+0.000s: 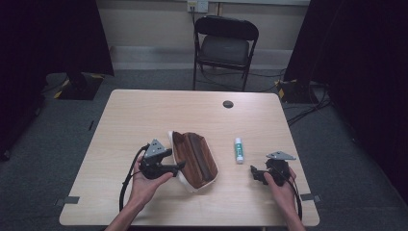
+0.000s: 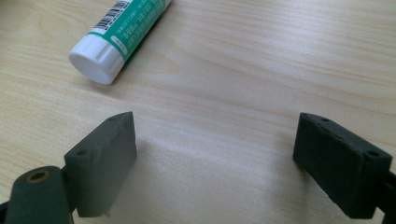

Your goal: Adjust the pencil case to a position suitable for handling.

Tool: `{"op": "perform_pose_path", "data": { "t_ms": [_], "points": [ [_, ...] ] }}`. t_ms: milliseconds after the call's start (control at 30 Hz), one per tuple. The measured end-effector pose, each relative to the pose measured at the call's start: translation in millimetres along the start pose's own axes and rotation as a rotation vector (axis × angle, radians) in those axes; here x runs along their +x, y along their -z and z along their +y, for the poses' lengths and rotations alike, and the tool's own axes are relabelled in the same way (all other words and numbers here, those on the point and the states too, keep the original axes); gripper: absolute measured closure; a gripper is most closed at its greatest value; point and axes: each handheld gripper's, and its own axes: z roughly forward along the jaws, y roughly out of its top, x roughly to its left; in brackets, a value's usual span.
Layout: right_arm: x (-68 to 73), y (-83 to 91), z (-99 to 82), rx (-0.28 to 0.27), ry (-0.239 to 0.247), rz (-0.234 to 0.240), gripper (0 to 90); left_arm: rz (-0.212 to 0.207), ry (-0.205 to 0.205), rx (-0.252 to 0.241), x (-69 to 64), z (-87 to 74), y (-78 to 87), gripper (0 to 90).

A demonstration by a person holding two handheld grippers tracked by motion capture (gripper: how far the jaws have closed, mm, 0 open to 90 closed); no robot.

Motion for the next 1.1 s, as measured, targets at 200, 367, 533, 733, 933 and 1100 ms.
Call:
{"op": "perform_pose_path", "data": {
  "t_ms": [200,367,533,733,933,1100],
  "points": [
    [0.0,-0.1,0.1,0.000,0.000,0.000,12.5,-0.021,0.009,-0.003,5.7,1.3,1.6,55.4],
    [0.0,-0.1,0.1,0.000,0.000,0.000,12.5,-0.013,-0.004,0.009,7.3,2.0,4.7,67.0],
    [0.0,-0.1,0.1,0.000,0.000,0.000,12.5,-0.064,-0.002,0.015,11.6,3.5,8.9,77.6],
    [0.0,-0.1,0.1,0.000,0.000,0.000,12.5,-0.104,0.001,0.008,13.7,3.0,10.3,81.4],
    [0.0,-0.1,0.1,0.000,0.000,0.000,12.5,-0.118,0.031,-0.005,14.9,2.3,19.0,63.4],
    [0.0,-0.1,0.1,0.000,-0.001,0.000,12.5,-0.096,0.008,0.016,11.5,-2.6,30.9,51.8]
  ]
}}
